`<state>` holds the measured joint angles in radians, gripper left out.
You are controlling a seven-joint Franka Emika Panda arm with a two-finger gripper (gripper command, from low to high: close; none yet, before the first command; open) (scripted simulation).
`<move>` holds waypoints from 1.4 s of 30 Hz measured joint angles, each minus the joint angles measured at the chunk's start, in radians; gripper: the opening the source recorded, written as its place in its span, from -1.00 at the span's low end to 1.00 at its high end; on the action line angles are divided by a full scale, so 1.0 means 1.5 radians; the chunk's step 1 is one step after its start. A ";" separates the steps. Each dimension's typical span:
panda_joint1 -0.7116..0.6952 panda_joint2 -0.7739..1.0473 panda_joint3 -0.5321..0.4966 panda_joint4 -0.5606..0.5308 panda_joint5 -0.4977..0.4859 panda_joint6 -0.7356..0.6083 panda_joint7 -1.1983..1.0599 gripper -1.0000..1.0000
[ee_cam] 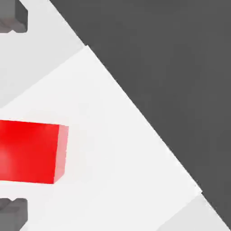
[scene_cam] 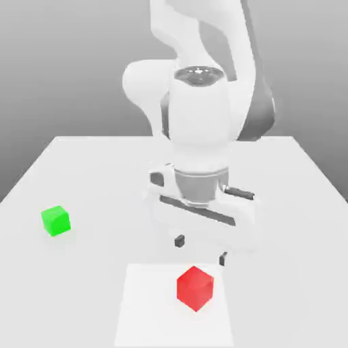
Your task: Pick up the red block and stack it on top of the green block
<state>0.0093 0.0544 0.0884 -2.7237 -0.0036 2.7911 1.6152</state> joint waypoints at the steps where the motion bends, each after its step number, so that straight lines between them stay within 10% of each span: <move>1: 0.003 0.023 -0.005 0.001 -0.012 0.019 0.013 0.00; 5: 0.019 0.118 -0.026 0.012 -0.038 0.099 0.036 0.00; 6: 0.022 0.136 -0.030 0.014 -0.040 0.114 0.039 -1.00; 19: 0.014 0.010 -0.015 -0.005 -0.010 0.008 0.016 -1.00; 42: -0.468 -0.210 -0.360 -0.127 -0.145 -0.083 -0.077 -1.00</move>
<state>-0.6924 -0.2612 -0.4519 -2.9139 -0.2207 2.6659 1.4994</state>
